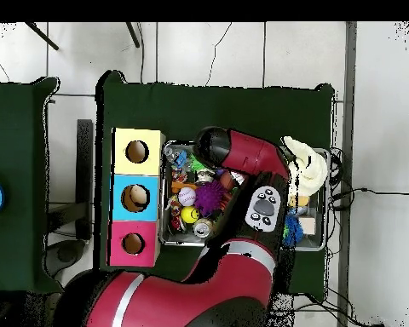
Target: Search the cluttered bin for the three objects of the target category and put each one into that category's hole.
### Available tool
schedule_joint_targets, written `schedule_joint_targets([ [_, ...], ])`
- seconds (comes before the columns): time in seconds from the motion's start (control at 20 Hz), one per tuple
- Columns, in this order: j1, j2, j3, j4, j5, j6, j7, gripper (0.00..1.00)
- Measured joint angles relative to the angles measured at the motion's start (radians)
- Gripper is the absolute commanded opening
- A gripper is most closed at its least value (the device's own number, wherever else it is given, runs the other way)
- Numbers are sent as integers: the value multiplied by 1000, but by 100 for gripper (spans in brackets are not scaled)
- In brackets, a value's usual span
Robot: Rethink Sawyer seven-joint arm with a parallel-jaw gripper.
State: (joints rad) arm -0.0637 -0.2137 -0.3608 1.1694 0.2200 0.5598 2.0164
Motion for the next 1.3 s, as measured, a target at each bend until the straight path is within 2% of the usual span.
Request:
schedule_joint_targets([
  [0.7, -32, -15, 21, -5, -54, 1, 0, 100],
  [0.75, -39, -15, 28, -7, -57, 1, 1, 0],
  [1.3, -69, -32, 59, 0, -69, 10, 1, 0],
])
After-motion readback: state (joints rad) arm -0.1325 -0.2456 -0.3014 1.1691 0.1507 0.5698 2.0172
